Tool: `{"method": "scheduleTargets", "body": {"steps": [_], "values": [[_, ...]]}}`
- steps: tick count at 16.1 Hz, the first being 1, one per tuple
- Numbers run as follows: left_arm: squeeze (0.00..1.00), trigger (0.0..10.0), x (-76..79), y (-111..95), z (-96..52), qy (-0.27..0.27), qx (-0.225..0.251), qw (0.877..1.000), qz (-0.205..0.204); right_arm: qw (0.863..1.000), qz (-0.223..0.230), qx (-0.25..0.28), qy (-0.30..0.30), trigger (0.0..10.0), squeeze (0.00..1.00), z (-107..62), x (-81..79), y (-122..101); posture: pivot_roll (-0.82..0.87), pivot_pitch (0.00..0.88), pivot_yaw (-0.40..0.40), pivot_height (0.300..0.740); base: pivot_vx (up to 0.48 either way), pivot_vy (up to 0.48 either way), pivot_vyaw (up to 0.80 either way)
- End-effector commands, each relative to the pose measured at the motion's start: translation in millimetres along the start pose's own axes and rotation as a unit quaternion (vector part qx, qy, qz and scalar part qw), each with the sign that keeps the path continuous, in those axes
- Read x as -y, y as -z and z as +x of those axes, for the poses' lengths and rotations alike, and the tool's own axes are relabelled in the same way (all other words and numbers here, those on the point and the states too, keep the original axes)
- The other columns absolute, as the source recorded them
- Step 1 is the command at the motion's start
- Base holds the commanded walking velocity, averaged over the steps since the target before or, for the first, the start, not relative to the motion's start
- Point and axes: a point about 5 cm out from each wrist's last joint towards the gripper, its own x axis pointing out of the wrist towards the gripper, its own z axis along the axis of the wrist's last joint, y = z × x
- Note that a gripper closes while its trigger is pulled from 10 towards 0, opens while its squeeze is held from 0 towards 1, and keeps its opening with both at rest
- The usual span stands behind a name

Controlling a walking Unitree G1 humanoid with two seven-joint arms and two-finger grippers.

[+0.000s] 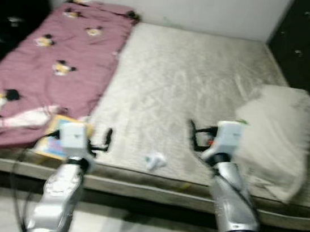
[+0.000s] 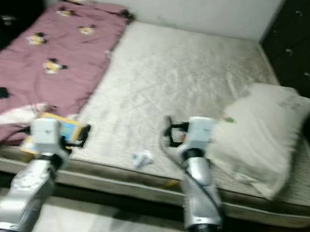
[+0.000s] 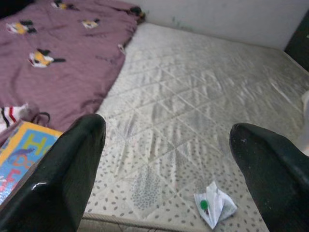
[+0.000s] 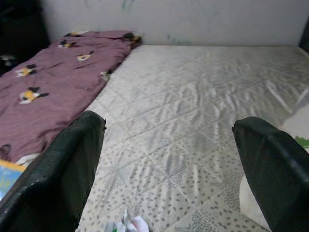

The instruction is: Clean up the room

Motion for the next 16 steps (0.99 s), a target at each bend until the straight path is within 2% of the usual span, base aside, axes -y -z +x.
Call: {"method": "scheduleTargets", "body": {"steps": [1,4,6,16], "values": [[0.0,10.0,5.5,1.4,0.1,0.011,0.0,1.0,0.001,1.0,-0.006,0.004,0.011,10.0,0.0,-0.4,8.0,-2.9,0.05,0.068,-0.01,0.74,0.0,0.0,0.0],[0.0,10.0,10.5,0.8,-2.2,0.038,0.004,0.999,-0.021,1.0,-0.005,0.004,0.01,10.0,0.0,-0.5,7.9,-2.3,0.05,0.068,-0.012,0.74,0.0,0.0,0.0],[0.0,10.0,12.8,-0.6,-3.5,0.05,0.01,0.998,-0.02,1.0,-0.004,0.004,0.011,10.0,0.0,-0.6,8.2,-2.3,0.05,0.07,-0.012,0.74,0.0,0.0,0.0],[0.0,10.0,13.6,-0.3,-5.3,0.06,0.01,0.998,-0.027,1.0,-0.003,0.002,0.013,10.0,0.0,-1.9,8.8,-1.1,0.05,0.08,-0.008,0.74,0.273,0.0,0.0]]}}
